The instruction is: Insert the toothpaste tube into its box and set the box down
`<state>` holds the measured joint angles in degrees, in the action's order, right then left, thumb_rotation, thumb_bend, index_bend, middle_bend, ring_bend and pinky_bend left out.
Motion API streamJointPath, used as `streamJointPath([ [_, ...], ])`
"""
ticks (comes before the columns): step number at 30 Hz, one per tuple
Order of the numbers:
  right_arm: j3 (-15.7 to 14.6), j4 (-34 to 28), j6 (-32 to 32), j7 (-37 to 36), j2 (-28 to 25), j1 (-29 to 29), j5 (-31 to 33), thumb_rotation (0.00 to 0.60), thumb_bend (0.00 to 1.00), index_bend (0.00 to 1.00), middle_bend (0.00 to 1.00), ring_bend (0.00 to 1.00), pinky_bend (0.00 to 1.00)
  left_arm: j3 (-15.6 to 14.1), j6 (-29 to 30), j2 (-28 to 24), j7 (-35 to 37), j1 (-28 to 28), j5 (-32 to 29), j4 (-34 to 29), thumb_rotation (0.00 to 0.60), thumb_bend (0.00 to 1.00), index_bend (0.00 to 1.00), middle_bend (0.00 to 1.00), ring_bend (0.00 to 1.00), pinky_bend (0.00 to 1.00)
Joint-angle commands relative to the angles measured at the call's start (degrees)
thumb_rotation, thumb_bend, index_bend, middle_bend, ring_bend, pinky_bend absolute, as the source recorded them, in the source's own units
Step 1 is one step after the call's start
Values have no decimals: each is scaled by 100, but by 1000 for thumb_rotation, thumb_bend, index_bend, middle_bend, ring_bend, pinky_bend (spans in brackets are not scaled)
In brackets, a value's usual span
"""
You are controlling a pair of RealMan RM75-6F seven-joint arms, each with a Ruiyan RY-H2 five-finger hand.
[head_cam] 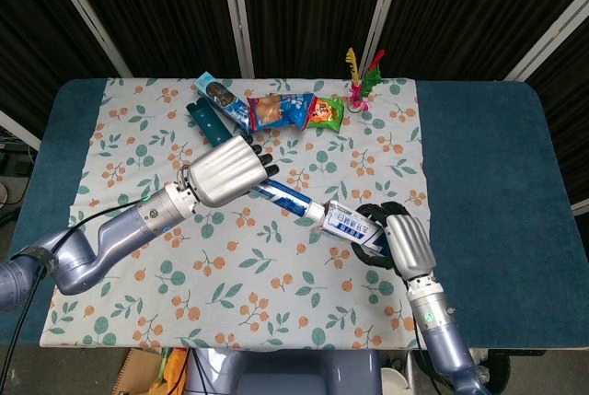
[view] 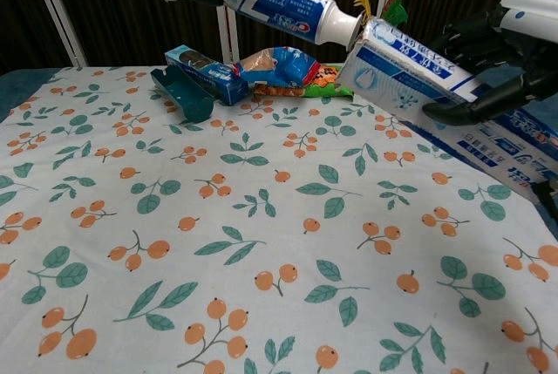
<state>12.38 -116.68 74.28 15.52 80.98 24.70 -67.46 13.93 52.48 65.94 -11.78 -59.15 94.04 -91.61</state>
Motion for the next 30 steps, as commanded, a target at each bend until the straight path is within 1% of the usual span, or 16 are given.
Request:
streamJointPath([
  [1, 7, -1, 1, -12, -19, -1, 15, 600, 345, 408, 475, 408, 226, -14, 14, -10, -40, -8, -20, -16, 600, 434, 719, 757, 681, 685],
  [12, -16, 1, -20, -55, -42, 3, 63, 600, 345, 408, 474, 408, 226, -93, 26, -137, -85, 11, -105, 50, 600, 434, 720, 758, 681, 685],
  [21, 5, -41, 19, -23, -51, 15, 67, 600, 345, 408, 475, 408, 226, -70, -56, 37, -258, -160, -157, 36, 600, 434, 720, 758, 681, 685],
  [30, 29, -58, 18, -143, -122, -9, 119, 600, 345, 408, 475, 408, 225, -21, -209, 198, -708, -460, -27, 58, 600, 434, 720, 757, 681, 685],
])
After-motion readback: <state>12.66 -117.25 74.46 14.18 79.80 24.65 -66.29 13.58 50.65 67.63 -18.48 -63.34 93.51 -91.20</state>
